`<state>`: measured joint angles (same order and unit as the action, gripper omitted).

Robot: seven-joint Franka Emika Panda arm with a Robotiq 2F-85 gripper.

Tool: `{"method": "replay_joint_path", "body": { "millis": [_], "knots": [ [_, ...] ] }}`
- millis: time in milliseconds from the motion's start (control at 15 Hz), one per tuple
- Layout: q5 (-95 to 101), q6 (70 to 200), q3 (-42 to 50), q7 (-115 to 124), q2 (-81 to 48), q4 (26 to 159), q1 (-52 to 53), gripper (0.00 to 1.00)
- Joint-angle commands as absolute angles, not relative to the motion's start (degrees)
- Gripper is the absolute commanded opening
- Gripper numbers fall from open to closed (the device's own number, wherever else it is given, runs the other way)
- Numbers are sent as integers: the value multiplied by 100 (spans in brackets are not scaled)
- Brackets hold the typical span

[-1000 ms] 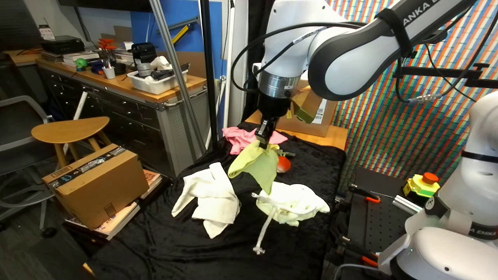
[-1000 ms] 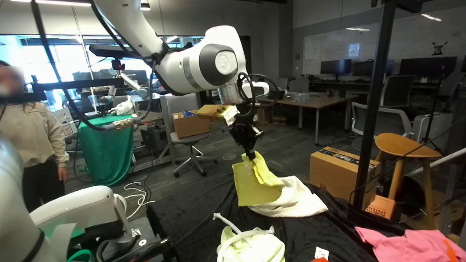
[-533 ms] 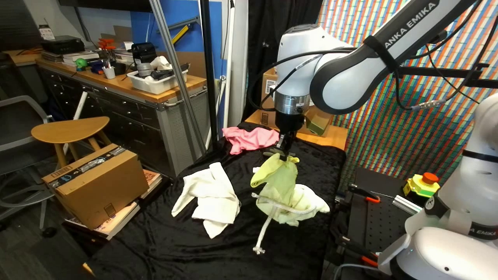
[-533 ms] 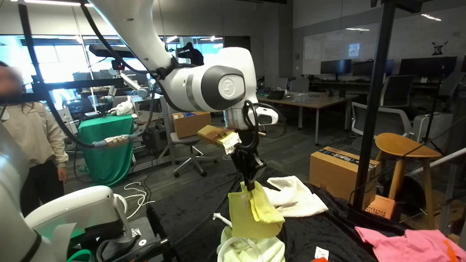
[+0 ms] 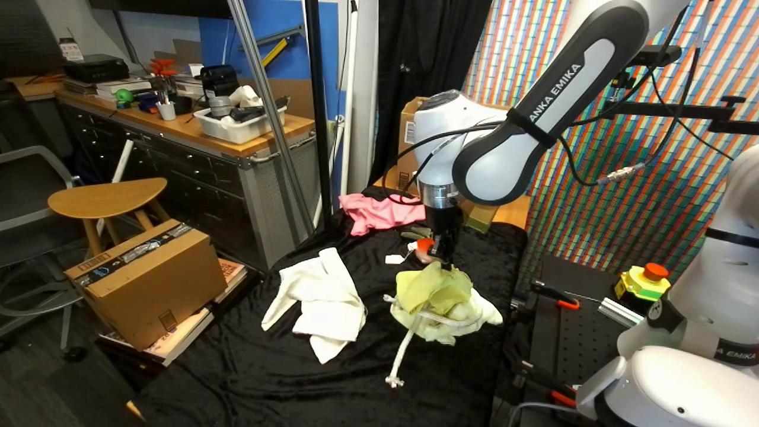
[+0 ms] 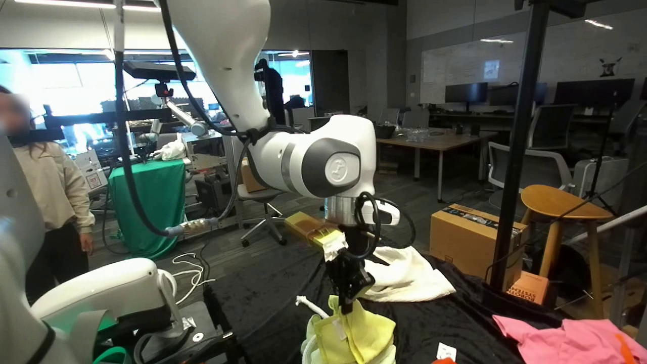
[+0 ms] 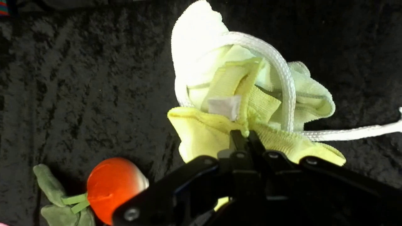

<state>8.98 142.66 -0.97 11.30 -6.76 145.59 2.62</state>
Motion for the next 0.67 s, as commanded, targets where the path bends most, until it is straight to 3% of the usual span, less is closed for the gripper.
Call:
{"method": "replay_joint_path", "body": {
  "millis": [0,200,600],
  "knots": [
    [869,14083,-80,913,-1089,14196,265,31],
    [825,14046,-82,850,-1168,14090,275,48],
    [731,13987,-120,823,-1075,13896,288,95]
  ]
}}
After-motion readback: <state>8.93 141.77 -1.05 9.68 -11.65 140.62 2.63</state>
